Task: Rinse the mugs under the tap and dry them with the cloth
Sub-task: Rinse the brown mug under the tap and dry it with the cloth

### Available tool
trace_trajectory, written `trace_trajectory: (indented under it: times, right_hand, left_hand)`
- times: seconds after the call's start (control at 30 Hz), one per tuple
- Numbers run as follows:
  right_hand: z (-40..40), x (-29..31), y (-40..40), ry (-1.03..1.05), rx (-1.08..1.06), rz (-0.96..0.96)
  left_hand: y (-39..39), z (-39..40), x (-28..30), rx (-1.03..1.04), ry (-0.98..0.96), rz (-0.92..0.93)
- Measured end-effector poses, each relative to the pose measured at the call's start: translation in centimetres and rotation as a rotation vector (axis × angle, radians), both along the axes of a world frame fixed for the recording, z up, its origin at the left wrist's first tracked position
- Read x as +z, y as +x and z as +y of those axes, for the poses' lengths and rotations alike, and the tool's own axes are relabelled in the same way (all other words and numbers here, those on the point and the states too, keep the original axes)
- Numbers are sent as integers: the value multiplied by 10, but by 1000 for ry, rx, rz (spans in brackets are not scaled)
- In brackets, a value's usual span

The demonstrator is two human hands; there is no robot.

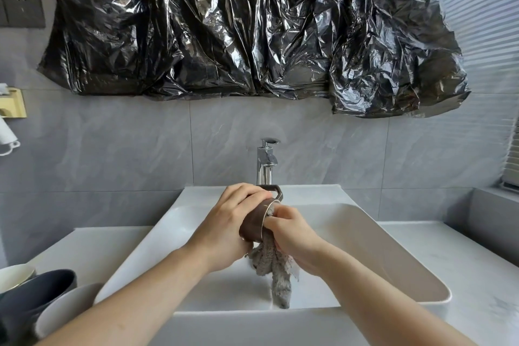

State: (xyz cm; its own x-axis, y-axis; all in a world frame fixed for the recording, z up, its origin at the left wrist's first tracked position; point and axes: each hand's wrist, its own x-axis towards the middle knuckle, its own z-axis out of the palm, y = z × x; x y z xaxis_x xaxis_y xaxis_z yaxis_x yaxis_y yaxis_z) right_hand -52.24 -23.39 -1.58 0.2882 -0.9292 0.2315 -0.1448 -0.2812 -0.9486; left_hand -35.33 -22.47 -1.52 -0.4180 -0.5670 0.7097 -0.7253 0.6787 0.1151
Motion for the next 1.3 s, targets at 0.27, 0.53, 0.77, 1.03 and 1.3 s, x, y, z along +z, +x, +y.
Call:
trace_trajectory:
  times: [0.27, 0.53, 0.77, 1.03, 1.3]
  right_hand:
    - [6, 6, -7, 4, 141, 50]
    - [4, -3, -11, -348, -178, 337]
    - [-2, -4, -11, -297, -264, 242]
    - [-9, -4, -7, 68, -148, 0]
    - [5, 9, -4, 261, 28, -172]
  left_hand:
    - [6, 1, 2, 66, -26, 25]
    - [12, -1, 4, 154, -20, 123]
    - [5, 1, 2, 94, -32, 61]
    - [1, -2, -4, 44, -15, -47]
    - [0, 0, -2, 27, -41, -25]
